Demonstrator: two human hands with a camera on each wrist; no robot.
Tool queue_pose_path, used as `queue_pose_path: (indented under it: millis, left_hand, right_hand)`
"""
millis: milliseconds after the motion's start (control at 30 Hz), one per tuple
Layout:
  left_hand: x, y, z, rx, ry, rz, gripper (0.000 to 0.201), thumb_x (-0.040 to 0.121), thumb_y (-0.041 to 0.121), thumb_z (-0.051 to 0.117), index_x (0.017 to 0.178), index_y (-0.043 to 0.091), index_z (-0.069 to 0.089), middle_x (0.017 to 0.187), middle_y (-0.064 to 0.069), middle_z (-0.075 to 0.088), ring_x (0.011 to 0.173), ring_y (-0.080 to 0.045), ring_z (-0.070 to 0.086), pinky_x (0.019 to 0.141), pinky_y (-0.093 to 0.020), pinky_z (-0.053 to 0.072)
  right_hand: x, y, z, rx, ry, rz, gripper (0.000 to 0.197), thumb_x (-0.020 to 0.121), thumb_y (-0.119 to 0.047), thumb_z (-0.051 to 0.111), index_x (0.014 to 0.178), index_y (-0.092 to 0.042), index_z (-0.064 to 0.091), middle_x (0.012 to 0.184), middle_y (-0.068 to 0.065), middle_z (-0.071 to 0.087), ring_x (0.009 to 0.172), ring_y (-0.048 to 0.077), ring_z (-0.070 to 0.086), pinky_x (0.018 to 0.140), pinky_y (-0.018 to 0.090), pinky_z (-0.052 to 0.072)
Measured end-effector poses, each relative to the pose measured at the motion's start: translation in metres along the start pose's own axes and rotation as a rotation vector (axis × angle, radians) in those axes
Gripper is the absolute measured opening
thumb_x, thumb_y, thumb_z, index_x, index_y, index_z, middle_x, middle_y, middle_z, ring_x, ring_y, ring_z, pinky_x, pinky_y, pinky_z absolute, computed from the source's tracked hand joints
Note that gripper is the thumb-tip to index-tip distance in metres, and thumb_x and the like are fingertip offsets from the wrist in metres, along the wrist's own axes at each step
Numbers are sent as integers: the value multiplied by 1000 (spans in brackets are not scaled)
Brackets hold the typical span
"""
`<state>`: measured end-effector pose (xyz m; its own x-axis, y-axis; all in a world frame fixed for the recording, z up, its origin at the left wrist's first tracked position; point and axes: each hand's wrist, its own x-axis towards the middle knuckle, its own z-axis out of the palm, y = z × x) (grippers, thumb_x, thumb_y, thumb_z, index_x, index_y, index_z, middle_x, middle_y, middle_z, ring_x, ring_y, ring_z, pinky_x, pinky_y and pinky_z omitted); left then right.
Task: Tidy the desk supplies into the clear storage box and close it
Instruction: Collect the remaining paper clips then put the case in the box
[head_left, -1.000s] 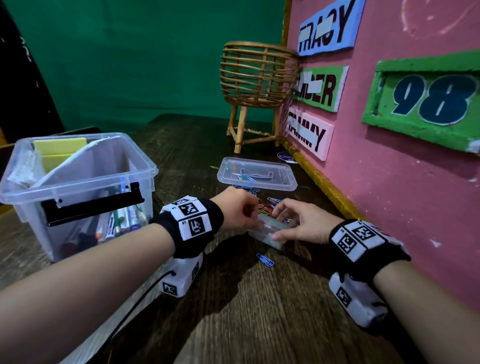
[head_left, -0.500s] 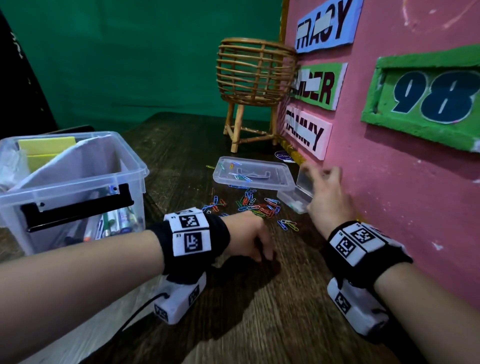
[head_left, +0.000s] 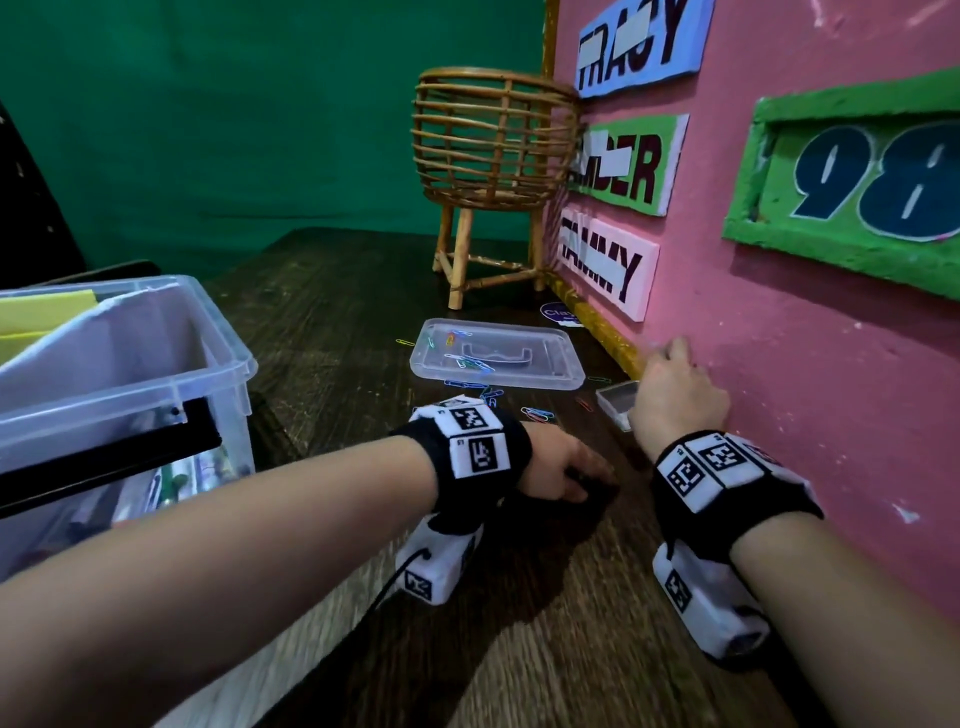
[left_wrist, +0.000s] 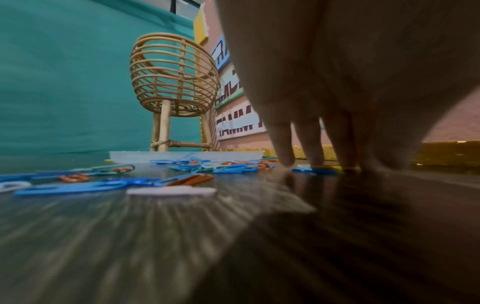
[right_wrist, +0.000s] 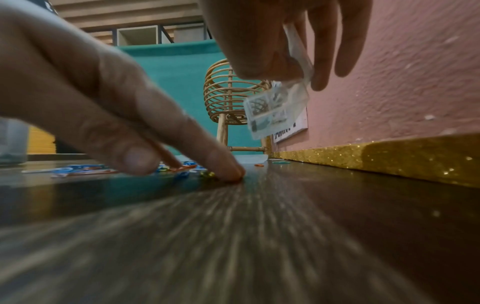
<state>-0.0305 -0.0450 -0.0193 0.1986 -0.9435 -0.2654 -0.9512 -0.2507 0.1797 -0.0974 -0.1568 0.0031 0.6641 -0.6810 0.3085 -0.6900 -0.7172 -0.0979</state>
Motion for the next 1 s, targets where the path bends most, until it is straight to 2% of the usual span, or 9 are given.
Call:
queue_pose_path:
  millis: [133,233,300,367,500,633,767,867,1000]
  left_hand:
    - [-12,-15,-11,-10,153,-61,28,90,25,56,116,24,66,120,2,67,111,-17,60,99,-29,46]
    - [-20,-29,-17,-1,274,-133,23,88,23,57,107,18,70,108,-3,70,101,-21,63,91,-32,51]
    - [-14,-32,-20,-6,337,-149,26,88,21,56,110,16,67,112,-5,69,104,-23,62,91,-31,50]
    - [6,-33,-23,-16,328,-159,30,89,19,53,117,16,62,120,-6,65,110,-24,59,96,-32,47]
    - [54,-34,-32,4,180,-190,39,94,19,45,133,20,49,136,-6,54,123,-26,52,107,-38,40]
    - [68,-37,-33,112,35,-243,44,96,16,39,139,21,43,143,-5,47,129,-27,47,110,-36,36]
    - [37,-43,-30,69,186,-331,35,91,11,44,121,10,61,123,-13,63,114,-29,59,99,-35,47]
    - [-1,-52,-20,33,258,-347,34,87,6,44,113,13,66,113,-10,67,107,-28,61,95,-35,49]
    - [-26,-76,-15,-48,353,-445,35,93,10,42,122,17,59,128,-7,60,120,-25,53,103,-32,42]
  right_hand:
    - [9,0,4,4,-14,29,47,87,-8,57,132,-9,43,129,10,39,114,31,49,82,40,47]
    - [14,-1,7,0,-57,49,59,80,-17,69,132,-9,43,130,9,38,115,29,47,83,41,46]
    - [17,-3,8,-9,-66,50,59,80,-18,70,132,-9,44,130,9,38,116,29,46,84,41,46]
    - [19,-3,10,-15,-56,46,51,84,-15,65,130,-8,46,130,9,39,116,29,46,85,41,46]
    - [22,0,11,-14,-56,70,39,87,-13,61,125,-9,52,130,8,39,117,29,46,86,41,46]
    - [19,0,6,25,-120,68,56,78,-23,72,128,-10,50,131,8,37,119,30,44,88,41,44]
    - [16,-1,5,26,-138,50,55,78,-22,72,127,-9,50,131,8,37,118,29,45,87,41,45]
    - [15,-1,6,53,-136,20,49,80,-19,69,125,-9,51,127,9,40,117,29,47,86,41,46]
    - [12,-2,6,88,-133,-14,41,83,-16,65,122,-8,54,125,9,43,115,30,50,87,41,46]
